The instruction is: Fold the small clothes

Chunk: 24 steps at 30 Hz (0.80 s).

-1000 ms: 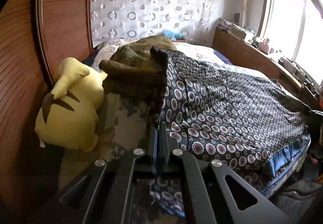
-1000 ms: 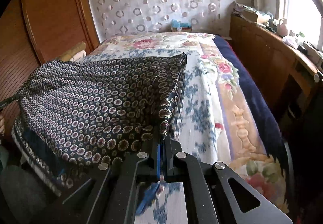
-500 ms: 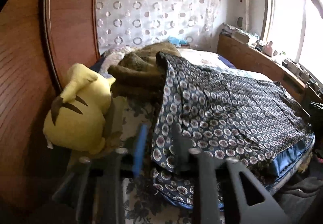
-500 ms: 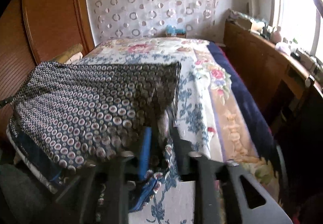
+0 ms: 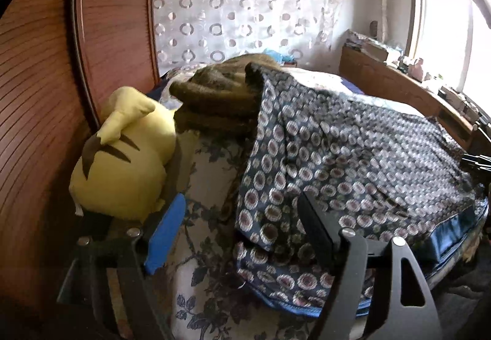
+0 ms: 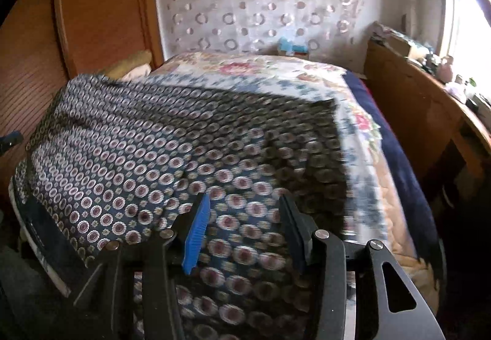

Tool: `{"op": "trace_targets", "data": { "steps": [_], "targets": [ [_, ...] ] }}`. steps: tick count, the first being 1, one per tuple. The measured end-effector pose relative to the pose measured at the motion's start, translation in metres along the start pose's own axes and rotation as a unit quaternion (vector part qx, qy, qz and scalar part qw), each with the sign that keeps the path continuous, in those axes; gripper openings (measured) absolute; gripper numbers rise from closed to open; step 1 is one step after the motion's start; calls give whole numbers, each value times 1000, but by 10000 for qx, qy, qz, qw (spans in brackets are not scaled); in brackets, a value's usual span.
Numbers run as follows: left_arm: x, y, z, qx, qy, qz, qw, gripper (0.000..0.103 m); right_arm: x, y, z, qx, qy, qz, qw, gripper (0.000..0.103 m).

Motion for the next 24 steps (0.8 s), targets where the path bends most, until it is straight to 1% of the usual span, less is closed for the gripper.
{"op": "trace_targets", "data": {
  "steps": [5, 8, 11, 13, 15, 17, 18, 19, 22, 24],
  "targets": [
    [-2, 4, 13, 116, 159, 7, 9998, 76, -26, 16, 3, 73, 160, -207, 9996, 48],
    [-6, 5, 18, 99, 250, -17, 9996, 76, -39, 29, 6, 180, 264, -266, 9991, 48],
    [-10, 6, 22, 134, 315, -28, 9994, 76, -52, 33, 6, 224, 321, -285, 9988, 48],
    [-11, 5, 23, 155, 331, -4, 9993, 74, -55, 36, 8, 286, 366, -244, 9986, 48],
    [-11, 5, 24, 166, 337, 41, 9993, 68, -57, 40, 11, 301, 402, -212, 9985, 48],
    [-11, 3, 25, 160, 349, 81, 9992, 64, -56, 46, 15, 308, 417, -212, 9984, 49],
    [-11, 2, 25, 154, 356, 92, 9992, 61, -54, 48, 20, 326, 421, -208, 9984, 49],
    [-11, 1, 25, 147, 367, 101, 9992, 60, -54, 49, 22, 349, 402, -200, 9984, 50],
    [-12, -1, 25, 135, 380, 97, 9991, 59, -48, 54, 30, 369, 344, -201, 9985, 55],
    [-13, -1, 25, 146, 390, 104, 9991, 59, -45, 54, 33, 347, 309, -234, 9986, 60]
  ]
}}
Point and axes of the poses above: each gripper's, at about its wrist camera, not at the fingertips, and x roughly against the way its jaws point, y to its left, z to its underside, the point moved 1 cm from there along -x, roughly the way its jaws point, and after that the axes turned 13 degrees about -y, right-handed, at the moved point
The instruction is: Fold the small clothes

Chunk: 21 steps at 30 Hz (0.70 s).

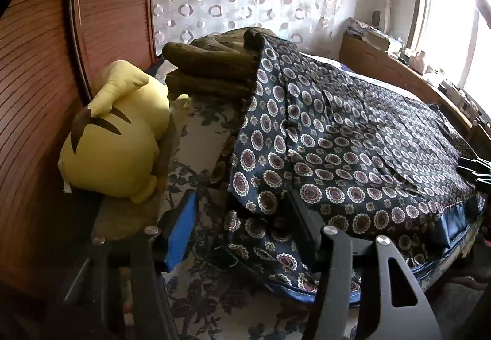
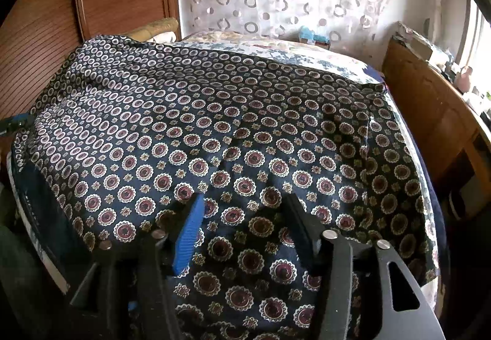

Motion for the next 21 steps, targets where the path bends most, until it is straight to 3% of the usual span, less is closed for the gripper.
{"op": "trace_targets", "data": {
  "steps": [6, 12, 19, 21],
  "targets": [
    [-5, -1, 3, 50, 100, 12, 9999, 51, 11, -10, 7, -94, -26, 17, 10000, 74],
    [-6, -1, 3, 87, 90, -31, 9999, 37, 14, -11, 7, -55, -8, 26, 10000, 76],
    [-6, -3, 3, 66, 95, -39, 9999, 30, 13, -12, 5, -50, -11, 27, 10000, 77],
    [-7, -4, 3, 48, 109, -29, 9999, 18, 13, -12, 5, -55, -13, 26, 10000, 77]
  ]
}}
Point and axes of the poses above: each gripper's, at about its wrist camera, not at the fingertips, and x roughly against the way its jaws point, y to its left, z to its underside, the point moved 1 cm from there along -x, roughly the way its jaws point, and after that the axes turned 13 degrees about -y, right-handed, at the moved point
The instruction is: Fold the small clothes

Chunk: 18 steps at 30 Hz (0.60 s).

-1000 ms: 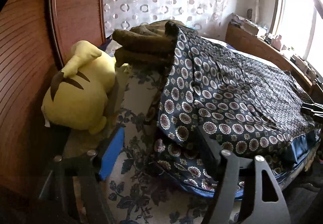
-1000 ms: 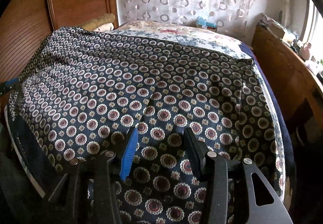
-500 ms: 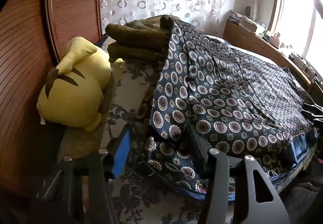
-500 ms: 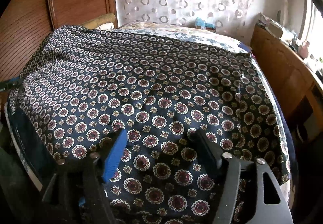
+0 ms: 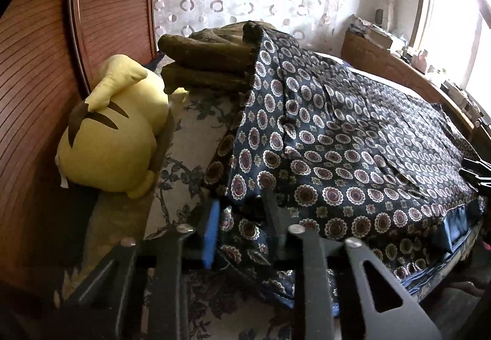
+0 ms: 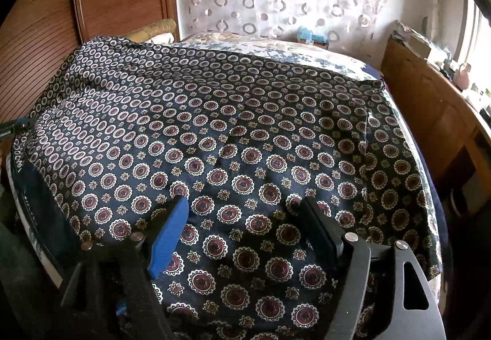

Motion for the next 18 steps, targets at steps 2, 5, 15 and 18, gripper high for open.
{"op": "trace_targets", "data": {
  "steps": [2, 5, 15, 18],
  "targets": [
    [-1, 0, -2, 34, 52, 21, 10000, 11, 0, 0, -1, 2, -1, 2, 10000, 77],
    [0, -3, -4, 39, 26, 92, 9999, 4, 0, 0, -2, 0, -1, 0, 10000, 77],
    [38, -46, -48, -338, -826, 476, 9949, 3, 1, -2, -2, -11, -9, -9, 10000, 77],
    [45, -60, -63, -447, -1034, 647, 9915, 3, 1, -2, -2, -13, -9, -12, 10000, 77]
  ]
}}
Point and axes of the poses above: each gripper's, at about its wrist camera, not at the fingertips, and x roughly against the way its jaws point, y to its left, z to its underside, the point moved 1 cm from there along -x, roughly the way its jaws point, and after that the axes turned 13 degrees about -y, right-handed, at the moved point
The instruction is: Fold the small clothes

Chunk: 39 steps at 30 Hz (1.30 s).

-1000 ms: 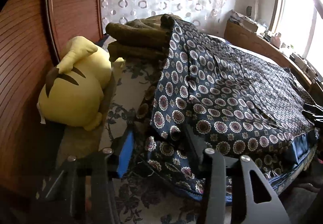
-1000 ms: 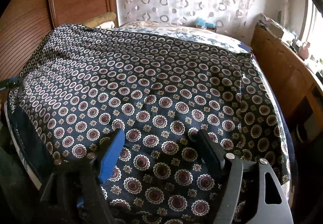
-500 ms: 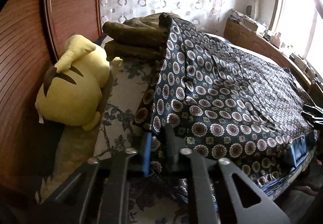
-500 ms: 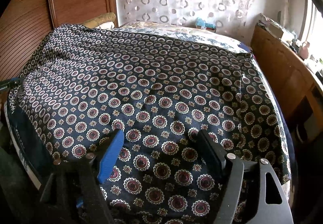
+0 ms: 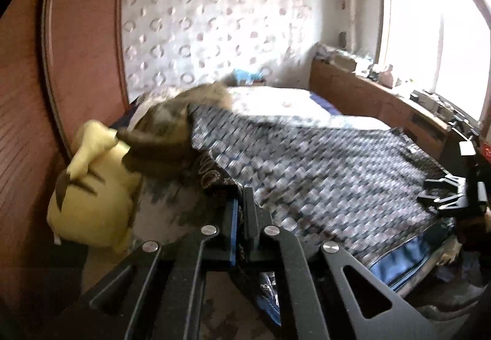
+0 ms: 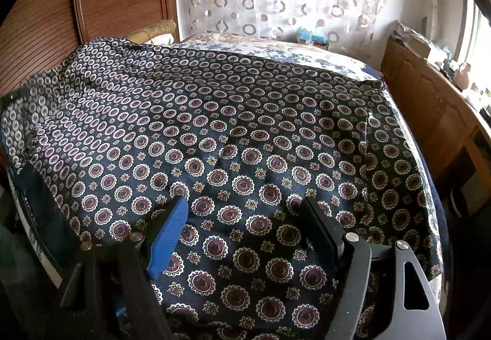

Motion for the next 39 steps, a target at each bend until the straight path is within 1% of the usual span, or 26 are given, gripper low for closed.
{"op": "trace_targets", "data": {
  "steps": [10, 18, 21, 24, 27, 29, 33, 35, 36, 39],
  "targets": [
    [-8, -40, -39, -269, -422, 397, 9980, 3, 0, 1, 0, 3, -1, 1, 10000, 77],
    [-16, -70, -57, -410, -583, 729, 9948, 3, 0, 0, 0, -1, 22, -5, 10000, 77],
    [-19, -83, -66, -402, -649, 905, 9930, 3, 5, -2, -4, 9, 66, -49, 10000, 77],
    [-22, -100, -81, -404, -753, 1170, 9895, 3, 19, -7, -12, 2, -59, -38, 10000, 77],
    [-26, -116, -92, -494, -768, 1423, 9856, 3, 34, -12, -21, 25, -213, 32, 9998, 77],
    [-28, -131, -99, -593, -796, 1581, 9824, 3, 43, -17, -25, -36, -307, -41, 9995, 76],
    [-30, -160, -114, -709, -836, 1939, 9749, 3, 59, -28, -33, -74, -478, 85, 9988, 76],
    [-34, -175, -119, -764, -806, 2104, 9713, 3, 66, -31, -35, -82, -544, 152, 9984, 76],
    [-35, -180, -119, -799, -780, 2163, 9699, 3, 70, -32, -34, -47, -568, 109, 9983, 76],
    [-43, -200, -114, -859, -630, 2371, 9656, 3, 77, -34, -34, -94, -653, 176, 9977, 76]
  ]
}}
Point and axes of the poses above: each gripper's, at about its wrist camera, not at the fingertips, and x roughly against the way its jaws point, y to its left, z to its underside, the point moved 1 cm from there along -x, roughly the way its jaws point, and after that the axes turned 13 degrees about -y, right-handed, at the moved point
